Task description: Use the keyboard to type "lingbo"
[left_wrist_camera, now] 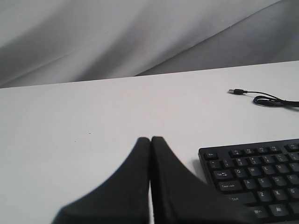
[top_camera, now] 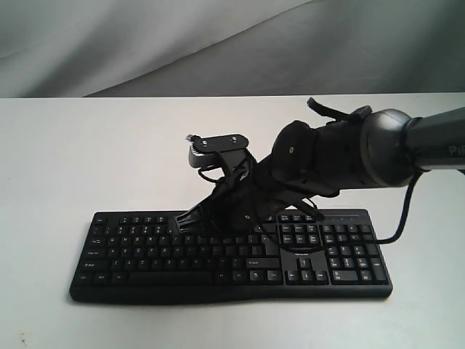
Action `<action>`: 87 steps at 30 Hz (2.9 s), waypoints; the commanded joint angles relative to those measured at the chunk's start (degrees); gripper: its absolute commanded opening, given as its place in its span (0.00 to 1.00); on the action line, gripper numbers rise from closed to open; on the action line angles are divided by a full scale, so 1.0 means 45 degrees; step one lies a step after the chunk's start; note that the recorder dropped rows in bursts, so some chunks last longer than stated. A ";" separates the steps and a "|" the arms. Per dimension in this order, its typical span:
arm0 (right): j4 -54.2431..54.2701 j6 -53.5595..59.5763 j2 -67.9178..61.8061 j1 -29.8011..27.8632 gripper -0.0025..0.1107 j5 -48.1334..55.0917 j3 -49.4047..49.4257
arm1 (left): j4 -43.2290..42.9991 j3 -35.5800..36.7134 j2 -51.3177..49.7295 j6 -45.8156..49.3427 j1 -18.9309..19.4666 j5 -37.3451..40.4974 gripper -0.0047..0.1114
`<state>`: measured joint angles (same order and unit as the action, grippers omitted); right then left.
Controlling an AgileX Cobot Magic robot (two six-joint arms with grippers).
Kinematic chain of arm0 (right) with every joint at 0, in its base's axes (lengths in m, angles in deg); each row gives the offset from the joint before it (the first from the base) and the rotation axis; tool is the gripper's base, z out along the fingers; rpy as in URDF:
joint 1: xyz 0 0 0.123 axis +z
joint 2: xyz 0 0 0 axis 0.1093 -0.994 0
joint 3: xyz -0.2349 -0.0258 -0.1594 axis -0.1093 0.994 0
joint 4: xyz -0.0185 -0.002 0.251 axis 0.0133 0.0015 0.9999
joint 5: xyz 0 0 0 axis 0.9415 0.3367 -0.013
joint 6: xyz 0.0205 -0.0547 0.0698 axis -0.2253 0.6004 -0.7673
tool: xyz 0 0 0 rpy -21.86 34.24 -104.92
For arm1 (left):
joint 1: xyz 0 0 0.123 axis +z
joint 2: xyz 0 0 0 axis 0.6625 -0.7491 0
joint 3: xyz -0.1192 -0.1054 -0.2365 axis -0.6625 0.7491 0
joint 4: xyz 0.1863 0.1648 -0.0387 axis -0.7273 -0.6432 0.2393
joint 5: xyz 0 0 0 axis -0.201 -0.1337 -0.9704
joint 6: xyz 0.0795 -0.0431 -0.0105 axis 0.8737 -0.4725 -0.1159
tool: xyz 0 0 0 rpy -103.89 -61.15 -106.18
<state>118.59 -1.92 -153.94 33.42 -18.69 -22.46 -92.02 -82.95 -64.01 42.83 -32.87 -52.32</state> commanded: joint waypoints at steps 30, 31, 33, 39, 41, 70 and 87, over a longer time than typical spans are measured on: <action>-0.0216 -0.0313 -0.0199 -0.0323 0.02 -0.0335 0.0101 | 0.0103 0.0055 0.0033 -0.0052 0.0025 -0.0059 0.04; -0.0216 -0.0313 -0.0199 -0.0323 0.02 -0.0335 0.0101 | 0.0103 0.0055 0.0033 -0.0052 0.0025 -0.0059 0.04; -0.0216 -0.0313 -0.0199 -0.0245 0.02 -0.0335 0.0101 | 0.0103 0.0055 0.0033 -0.0052 0.0025 -0.0059 0.04; -0.0216 -0.0223 -0.0250 -0.0180 0.02 -0.0468 0.0101 | 0.0103 0.0055 0.0033 -0.0052 0.0025 -0.0059 0.04; -0.0216 -0.0223 -0.0318 -0.0180 0.02 -0.0473 0.0101 | 0.0103 0.0055 0.0033 -0.0052 0.0025 -0.0059 0.04; -0.0152 -0.0223 -0.0450 -0.0180 0.02 -0.0463 0.0101 | 0.0103 0.0055 0.0033 -0.0052 0.0025 -0.0059 0.04; -0.0734 0.0018 0.5939 0.0522 0.02 -0.4670 0.4213 | 0.0103 0.0055 0.0033 -0.0052 0.0025 -0.0059 0.04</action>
<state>116.35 -2.87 -133.70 34.58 -32.71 -8.41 -92.02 -82.95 -64.01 42.83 -32.87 -52.32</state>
